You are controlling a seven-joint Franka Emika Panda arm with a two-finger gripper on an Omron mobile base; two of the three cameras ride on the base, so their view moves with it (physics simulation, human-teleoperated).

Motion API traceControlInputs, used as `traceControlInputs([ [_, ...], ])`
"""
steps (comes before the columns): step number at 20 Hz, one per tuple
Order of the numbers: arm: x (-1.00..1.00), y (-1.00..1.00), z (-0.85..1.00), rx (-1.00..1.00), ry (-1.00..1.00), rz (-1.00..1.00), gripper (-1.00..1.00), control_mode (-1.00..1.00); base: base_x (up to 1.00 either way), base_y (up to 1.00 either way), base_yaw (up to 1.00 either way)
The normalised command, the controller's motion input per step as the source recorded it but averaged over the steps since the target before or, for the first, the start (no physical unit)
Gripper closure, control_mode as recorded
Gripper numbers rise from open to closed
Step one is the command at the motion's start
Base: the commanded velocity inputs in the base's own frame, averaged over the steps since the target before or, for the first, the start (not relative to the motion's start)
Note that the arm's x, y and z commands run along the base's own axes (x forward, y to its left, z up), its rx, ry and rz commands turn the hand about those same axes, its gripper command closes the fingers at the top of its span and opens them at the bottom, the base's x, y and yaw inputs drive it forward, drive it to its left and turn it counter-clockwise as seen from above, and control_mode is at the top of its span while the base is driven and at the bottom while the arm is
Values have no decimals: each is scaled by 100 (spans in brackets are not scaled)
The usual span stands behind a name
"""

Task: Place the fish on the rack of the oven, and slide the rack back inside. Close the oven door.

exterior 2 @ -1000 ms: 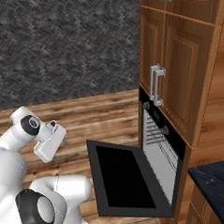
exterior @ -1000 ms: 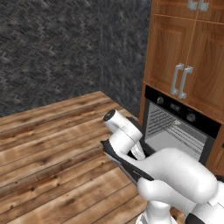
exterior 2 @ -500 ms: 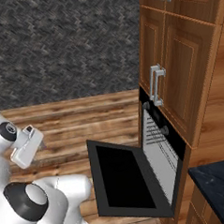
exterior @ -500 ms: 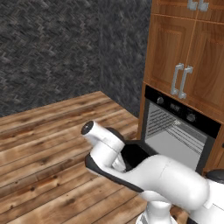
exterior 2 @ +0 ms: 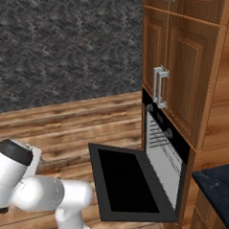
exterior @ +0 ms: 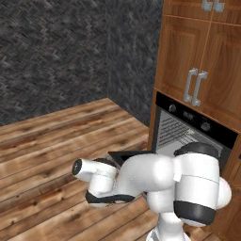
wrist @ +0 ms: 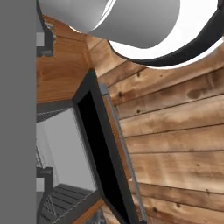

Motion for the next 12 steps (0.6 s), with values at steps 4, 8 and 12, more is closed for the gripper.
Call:
traceControlInputs([
  [4,52,27,-63,-22,-15,0,-100,-100,0,0,0],
  [8,44,19,-61,-22,-13,0,-100,-100,0,0,0],
  [12,56,19,-60,-21,-10,0,-100,-100,0,0,0],
])
